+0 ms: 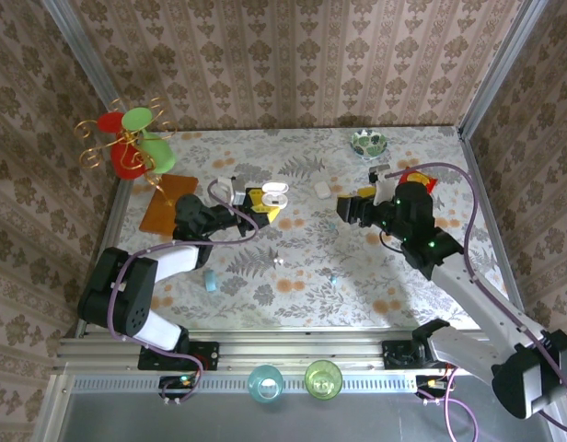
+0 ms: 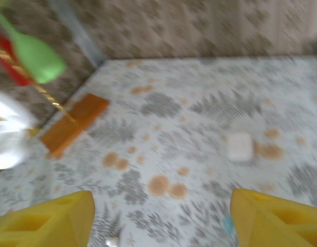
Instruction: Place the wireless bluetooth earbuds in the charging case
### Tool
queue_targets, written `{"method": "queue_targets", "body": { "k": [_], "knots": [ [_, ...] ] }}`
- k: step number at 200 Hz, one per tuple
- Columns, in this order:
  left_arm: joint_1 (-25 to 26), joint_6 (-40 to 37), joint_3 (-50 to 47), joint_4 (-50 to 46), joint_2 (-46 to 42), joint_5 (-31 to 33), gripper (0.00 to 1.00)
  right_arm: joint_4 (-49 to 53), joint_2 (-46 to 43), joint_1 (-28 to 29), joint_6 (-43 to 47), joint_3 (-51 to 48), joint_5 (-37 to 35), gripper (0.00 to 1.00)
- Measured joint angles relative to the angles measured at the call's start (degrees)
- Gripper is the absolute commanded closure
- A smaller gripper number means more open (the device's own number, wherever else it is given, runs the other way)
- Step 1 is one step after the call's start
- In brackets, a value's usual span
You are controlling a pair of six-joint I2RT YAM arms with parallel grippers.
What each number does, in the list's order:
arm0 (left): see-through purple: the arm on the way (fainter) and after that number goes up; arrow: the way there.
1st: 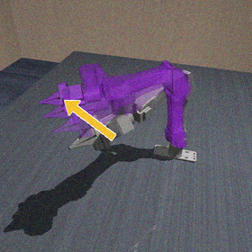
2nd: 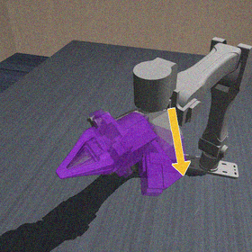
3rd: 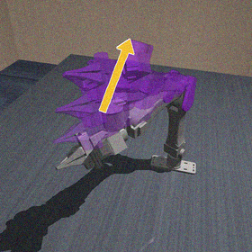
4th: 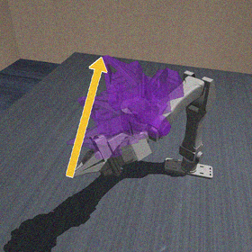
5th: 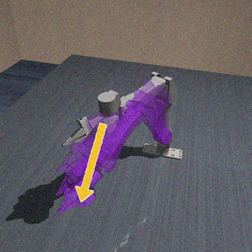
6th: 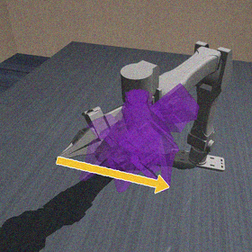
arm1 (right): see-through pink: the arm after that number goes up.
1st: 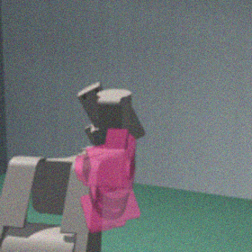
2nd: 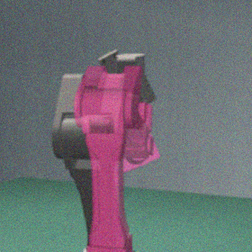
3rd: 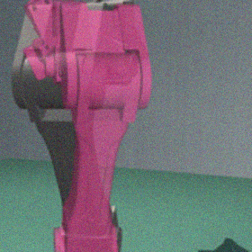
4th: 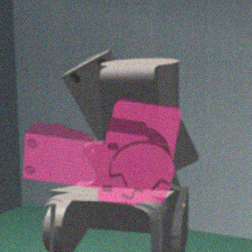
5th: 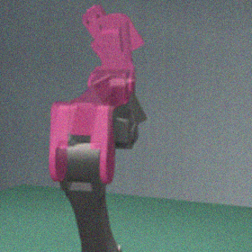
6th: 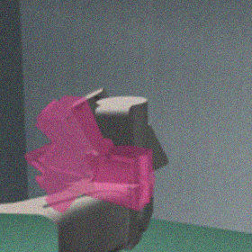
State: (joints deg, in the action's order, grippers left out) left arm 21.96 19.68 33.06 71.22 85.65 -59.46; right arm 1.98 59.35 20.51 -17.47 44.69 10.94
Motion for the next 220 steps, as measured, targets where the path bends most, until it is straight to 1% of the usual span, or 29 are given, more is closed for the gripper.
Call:
{"method": "queue_targets", "body": {
  "k": [18, 35, 52, 78, 116, 141, 175, 220],
  "knots": [
    [-0.02, 0.0, -0.26, 0.0, -0.63, 0.0, 0.67, 5.14, 4.04, -0.76, -3.13, 1.11, -3.5, 0.3],
    [-0.04, 0.0, -0.31, 0.02, -1.18, 0.04, 0.67, 10.08, 8.13, -2.78, -5.51, 2.05, -5.09, 0.34],
    [-0.04, 0.0, -0.31, 0.02, -1.27, 0.11, 0.67, 14.34, 12.57, -5.2, -6.27, 3.34, -6.95, 0.37],
    [-0.11, 0.0, -0.31, 0.02, -1.27, 0.15, 0.67, 18.53, 19.54, -7.06, -6.91, 5.97, -8.9, 0.38],
    [-0.2, 0.0, -0.33, 0.02, -1.27, 0.17, 0.67, 19.15, 30.51, -9.55, -8.98, 8.94, -5.86, 0.41],
    [-0.2, 0.0, -0.35, 0.02, -1.27, 0.17, 0.67, 19.02, 34.95, -10.1, -9.75, 10.69, -3.96, 0.43],
    [-0.2, 0.0, -0.42, 0.02, -1.29, 0.15, 0.67, 18.86, 37.42, -10.1, -9.75, 11.96, -1.03, 0.46],
    [-0.2, 0.0, -0.42, 0.02, -1.29, 0.15, 0.67, 18.69, 37.7, -10.1, -9.79, 11.93, 2.64, 0.48]
  ]
}}
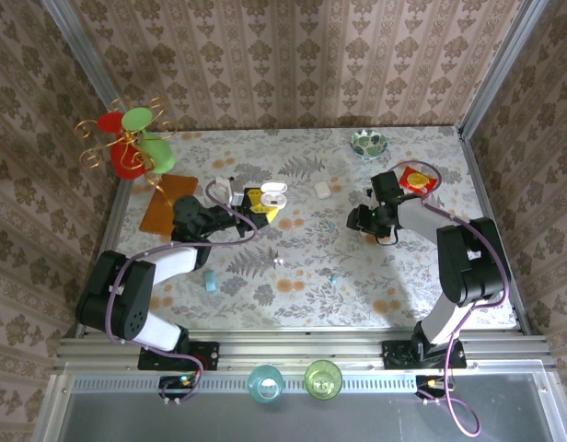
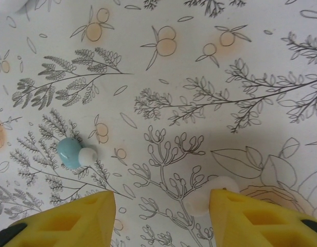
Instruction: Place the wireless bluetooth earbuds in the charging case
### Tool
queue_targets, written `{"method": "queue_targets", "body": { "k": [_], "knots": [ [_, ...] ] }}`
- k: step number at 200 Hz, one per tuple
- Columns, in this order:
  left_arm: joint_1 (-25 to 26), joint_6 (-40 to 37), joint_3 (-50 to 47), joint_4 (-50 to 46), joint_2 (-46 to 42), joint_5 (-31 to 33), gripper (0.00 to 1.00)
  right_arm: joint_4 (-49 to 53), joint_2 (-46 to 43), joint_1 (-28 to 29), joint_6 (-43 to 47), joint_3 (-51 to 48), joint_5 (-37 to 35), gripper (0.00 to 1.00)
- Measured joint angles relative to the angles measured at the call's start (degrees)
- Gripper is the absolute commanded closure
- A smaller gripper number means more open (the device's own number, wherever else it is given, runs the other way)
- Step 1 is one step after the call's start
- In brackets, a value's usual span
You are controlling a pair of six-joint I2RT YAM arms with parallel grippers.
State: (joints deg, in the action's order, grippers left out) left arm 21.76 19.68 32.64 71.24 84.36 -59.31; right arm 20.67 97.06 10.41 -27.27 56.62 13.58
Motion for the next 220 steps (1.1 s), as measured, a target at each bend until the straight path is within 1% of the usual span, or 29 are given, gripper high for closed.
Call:
{"method": "queue_targets", "body": {
  "k": [54, 93, 111, 133, 150, 173, 197, 220],
  "knots": [
    [0.0, -0.02, 0.0, 0.0, 0.0, 0.0, 0.67, -1.2, 1.44, 0.0, 0.02, 0.02, 4.09, 0.48],
    [0.02, -0.07, 0.0, 0.0, 0.0, 0.0, 0.67, -2.43, 1.79, 0.0, 0.07, 0.15, 6.6, 0.45],
    [0.02, -0.2, 0.0, 0.0, 0.0, 0.0, 0.67, -4.96, 0.09, 0.0, 0.04, -0.79, 6.56, 0.44],
    [0.02, -0.28, 0.0, 0.0, 0.0, 0.0, 0.67, -7.76, -3.85, -0.55, -0.37, -2.84, 6.36, 0.44],
    [0.02, -0.42, 0.0, 0.0, 0.0, 0.0, 0.67, -9.46, -5.79, -2.16, -1.42, -4.2, 6.21, 0.47],
    [0.11, -0.44, 0.0, 0.0, 0.0, 0.0, 0.67, -10.75, -5.33, -5.79, -3.23, -5.09, 6.67, 0.5],
    [0.33, -0.44, 0.0, 0.0, 0.0, 0.0, 0.67, -12.5, -2.05, -9.05, -4.72, -5.38, 9.29, 0.52],
    [0.33, -0.44, -0.02, 0.0, 0.02, 0.0, 0.67, -13.84, 1.44, -9.79, -5.7, -5.38, 11.78, 0.53]
  ]
}}
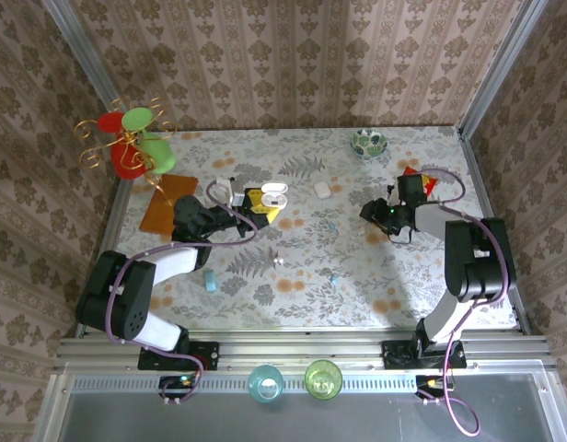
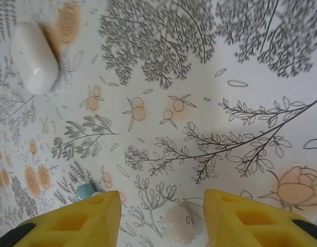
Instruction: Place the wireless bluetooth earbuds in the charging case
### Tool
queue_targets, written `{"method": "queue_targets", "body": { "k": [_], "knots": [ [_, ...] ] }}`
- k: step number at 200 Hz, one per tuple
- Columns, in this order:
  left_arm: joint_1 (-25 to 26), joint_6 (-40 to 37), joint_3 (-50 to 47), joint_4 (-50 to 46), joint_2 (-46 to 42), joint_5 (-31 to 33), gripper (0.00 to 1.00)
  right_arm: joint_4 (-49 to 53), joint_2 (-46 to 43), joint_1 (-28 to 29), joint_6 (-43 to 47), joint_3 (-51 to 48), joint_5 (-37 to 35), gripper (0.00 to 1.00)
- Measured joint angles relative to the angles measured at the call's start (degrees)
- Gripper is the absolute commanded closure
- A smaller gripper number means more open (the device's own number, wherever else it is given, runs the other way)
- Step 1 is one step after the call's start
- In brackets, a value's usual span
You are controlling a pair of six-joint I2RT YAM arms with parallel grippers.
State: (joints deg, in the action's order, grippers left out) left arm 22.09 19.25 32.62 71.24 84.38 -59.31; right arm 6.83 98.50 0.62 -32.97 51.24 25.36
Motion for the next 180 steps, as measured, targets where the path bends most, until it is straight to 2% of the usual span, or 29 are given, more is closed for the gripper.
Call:
{"method": "queue_targets", "body": {
  "k": [61, 180],
  "knots": [
    [0.0, 0.0, 0.0, 0.0, 0.0, 0.0, 0.67, -3.04, 4.02, -0.39, -0.72, 0.02, 5.33, 0.57],
    [0.35, 0.0, 0.0, 0.0, -0.02, 0.0, 0.67, -6.88, 2.58, -0.37, -0.28, -3.82, 9.03, 0.59]
  ]
}}
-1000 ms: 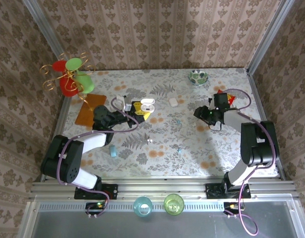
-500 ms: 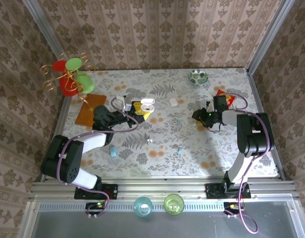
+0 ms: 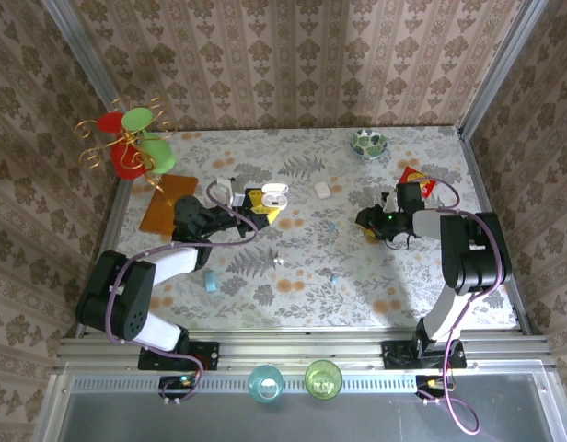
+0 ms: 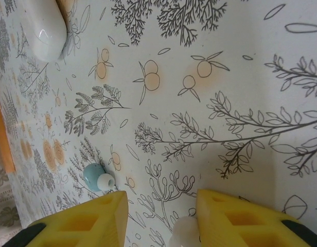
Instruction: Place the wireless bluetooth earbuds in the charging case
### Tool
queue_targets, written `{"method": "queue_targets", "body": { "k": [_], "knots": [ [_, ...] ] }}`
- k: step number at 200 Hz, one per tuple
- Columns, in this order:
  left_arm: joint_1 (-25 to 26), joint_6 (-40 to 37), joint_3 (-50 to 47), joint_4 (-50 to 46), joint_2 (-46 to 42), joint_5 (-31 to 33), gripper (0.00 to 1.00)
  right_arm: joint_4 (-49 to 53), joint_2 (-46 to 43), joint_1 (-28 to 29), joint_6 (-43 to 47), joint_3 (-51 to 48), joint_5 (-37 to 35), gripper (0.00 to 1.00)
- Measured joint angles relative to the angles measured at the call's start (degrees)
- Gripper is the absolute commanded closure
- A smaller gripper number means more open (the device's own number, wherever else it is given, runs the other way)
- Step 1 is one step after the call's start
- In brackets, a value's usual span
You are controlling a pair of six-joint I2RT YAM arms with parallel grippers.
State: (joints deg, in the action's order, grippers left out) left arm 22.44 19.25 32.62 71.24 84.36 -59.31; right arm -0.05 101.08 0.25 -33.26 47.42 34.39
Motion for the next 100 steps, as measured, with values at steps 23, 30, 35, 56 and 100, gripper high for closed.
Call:
{"method": "queue_targets", "body": {
  "k": [23, 30, 35, 56, 100],
  "knots": [
    [0.04, 0.0, 0.0, 0.0, 0.02, 0.0, 0.67, -0.04, -0.59, 0.02, -0.02, -0.98, 0.9, 0.6],
    [0.04, 0.0, 0.0, 0.0, 0.0, 0.0, 0.67, -0.07, -0.74, 0.02, -0.02, -1.33, 1.25, 0.6],
    [0.04, 0.0, 0.0, 0.0, 0.0, 0.0, 0.67, -0.26, -0.76, 0.02, -0.02, -1.51, 1.44, 0.6],
    [0.04, 0.0, 0.0, 0.0, 0.0, -0.04, 0.67, -1.09, -1.05, 0.02, -0.17, -2.12, 1.97, 0.58],
    [0.04, 0.0, 0.02, 0.0, 0.0, -0.07, 0.67, 0.11, -4.85, 0.17, -0.44, -4.63, -0.33, 0.57]
  ]
}}
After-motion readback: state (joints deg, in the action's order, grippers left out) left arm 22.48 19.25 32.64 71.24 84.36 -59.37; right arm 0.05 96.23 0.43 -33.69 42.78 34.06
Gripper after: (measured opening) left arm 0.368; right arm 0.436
